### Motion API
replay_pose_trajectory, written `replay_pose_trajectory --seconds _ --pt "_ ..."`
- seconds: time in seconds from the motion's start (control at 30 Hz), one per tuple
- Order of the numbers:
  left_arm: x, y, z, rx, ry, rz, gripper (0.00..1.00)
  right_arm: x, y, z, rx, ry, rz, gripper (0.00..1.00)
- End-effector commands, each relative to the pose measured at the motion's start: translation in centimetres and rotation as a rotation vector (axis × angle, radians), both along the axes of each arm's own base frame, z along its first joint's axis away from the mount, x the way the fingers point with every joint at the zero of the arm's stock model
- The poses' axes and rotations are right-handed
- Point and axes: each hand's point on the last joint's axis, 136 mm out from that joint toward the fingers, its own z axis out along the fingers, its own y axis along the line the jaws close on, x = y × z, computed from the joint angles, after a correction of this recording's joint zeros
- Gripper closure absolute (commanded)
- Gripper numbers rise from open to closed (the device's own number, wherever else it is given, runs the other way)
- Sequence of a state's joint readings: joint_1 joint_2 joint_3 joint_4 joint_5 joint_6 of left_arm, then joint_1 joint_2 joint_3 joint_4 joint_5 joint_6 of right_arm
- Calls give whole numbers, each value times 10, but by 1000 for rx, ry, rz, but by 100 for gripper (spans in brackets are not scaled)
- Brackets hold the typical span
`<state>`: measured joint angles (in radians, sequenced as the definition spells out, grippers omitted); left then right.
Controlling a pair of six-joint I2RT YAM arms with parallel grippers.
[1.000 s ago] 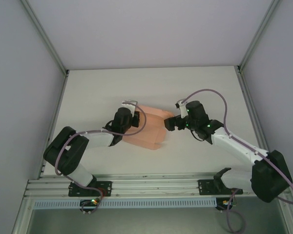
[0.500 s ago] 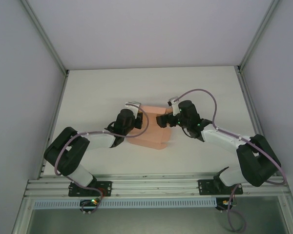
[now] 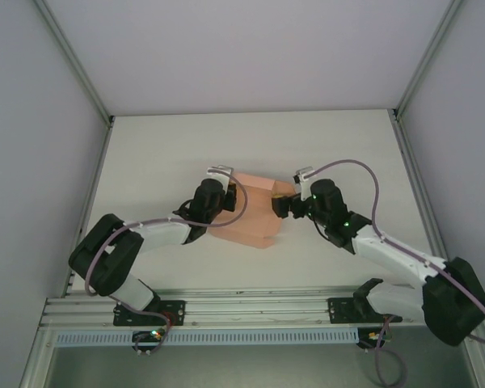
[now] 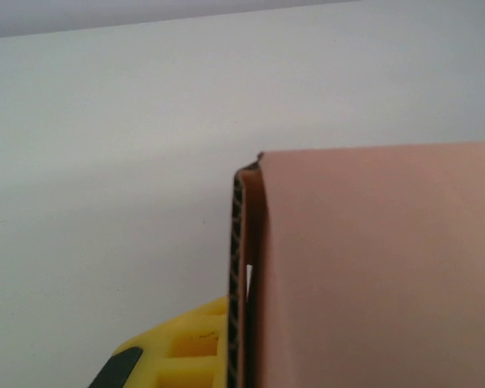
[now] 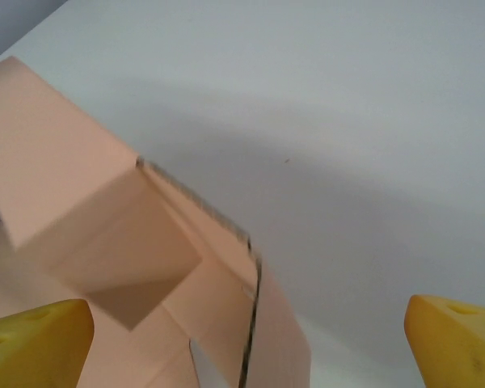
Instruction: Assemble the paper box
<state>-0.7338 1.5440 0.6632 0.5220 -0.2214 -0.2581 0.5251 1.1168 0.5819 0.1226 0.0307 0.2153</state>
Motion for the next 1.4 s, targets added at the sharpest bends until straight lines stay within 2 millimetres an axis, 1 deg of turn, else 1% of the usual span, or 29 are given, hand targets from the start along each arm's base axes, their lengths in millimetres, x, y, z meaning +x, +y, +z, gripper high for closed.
replay_pose_trajectory --seconds 0.0,0.1,0.17,0.3,0.4,0.6,0.67,0.73,0.87,1.0,1.07,1.2,1.37 --pt "6 2 19 -47 -2 23 100 -17 -19 -22 -64 83 -28 1" --pt "6 2 24 -56 1 19 100 -18 -34 -28 -77 97 -100 0" --pt "5 3 26 -59 2 18 100 -16 -39 -31 -91 100 -126 0" --pt "3 6 30 -71 11 19 100 -8 -53 -42 -112 142 -213 0" --pt "0 5 34 -83 11 -1 100 -1 -55 -48 -125 155 -235 0" --pt "-1 6 35 -81 12 -6 100 14 -55 -48 -130 130 -265 0" --pt "-2 5 34 -81 14 -14 100 18 -50 -47 -115 119 -247 0" --pt "-2 3 32 -79 19 -19 100 21 -39 -41 -73 93 -200 0" --pt "1 1 25 -69 37 -20 100 27 -20 -20 40 12 -138 0" --pt "1 -1 20 -69 52 -22 100 26 -3 -4 132 -28 -63 0" --pt "0 -4 20 -79 56 -33 100 27 3 -6 142 -11 -40 1" --pt "-2 -9 25 -105 61 -58 100 33 11 -17 135 28 -20 0" --pt "-4 -11 28 -131 69 -63 100 43 22 -19 137 28 -10 0"
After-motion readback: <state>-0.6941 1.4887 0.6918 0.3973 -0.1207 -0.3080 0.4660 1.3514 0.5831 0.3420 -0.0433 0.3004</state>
